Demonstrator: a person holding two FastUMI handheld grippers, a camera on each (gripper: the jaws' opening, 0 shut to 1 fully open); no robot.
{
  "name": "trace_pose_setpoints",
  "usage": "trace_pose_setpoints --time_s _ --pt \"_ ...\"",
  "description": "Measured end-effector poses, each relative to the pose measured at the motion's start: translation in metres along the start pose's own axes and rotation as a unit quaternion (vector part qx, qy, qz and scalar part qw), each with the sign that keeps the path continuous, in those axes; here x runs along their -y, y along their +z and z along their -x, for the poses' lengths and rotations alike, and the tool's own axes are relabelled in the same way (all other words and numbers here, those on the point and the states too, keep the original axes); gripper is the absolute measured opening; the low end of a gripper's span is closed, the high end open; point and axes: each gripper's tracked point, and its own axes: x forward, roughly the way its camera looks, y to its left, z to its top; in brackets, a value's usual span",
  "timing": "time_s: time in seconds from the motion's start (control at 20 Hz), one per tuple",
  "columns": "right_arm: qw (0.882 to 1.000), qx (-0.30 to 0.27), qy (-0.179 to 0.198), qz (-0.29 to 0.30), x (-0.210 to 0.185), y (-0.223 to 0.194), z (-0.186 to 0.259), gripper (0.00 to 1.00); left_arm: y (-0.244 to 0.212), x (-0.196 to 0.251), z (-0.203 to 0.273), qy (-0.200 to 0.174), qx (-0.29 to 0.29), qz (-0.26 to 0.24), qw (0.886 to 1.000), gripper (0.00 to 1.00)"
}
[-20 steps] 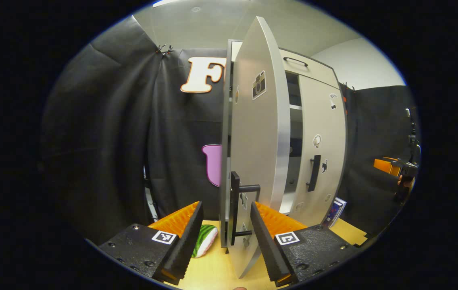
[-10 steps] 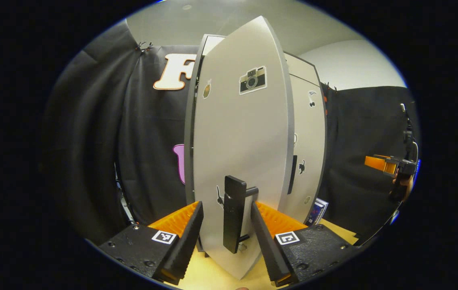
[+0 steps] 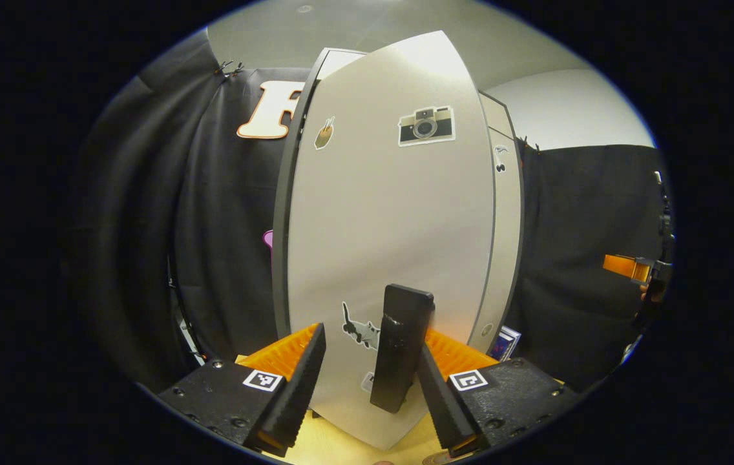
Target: Grasp the bottle in the cabinet with the left hand and place it on the coaster, then close the right door with the right hand and the left door with the left hand.
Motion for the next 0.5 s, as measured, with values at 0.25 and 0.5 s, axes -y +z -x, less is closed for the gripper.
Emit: trace_pose_setpoints --time_s 0.25,0.5 --pt "1.0 -0.003 -0.004 -0.005 0.005 0.002 0.009 0.98 0.0 0.011 -0.01 0.006 -0.003 -0.018 1.0 0.77" --pt "1.0 -0.013 -0.017 0.006 0.016 -0.007 0.02 0.98 -0.002 0.026 -0.029 0.019 -0.006 -0.022 1.0 0.79"
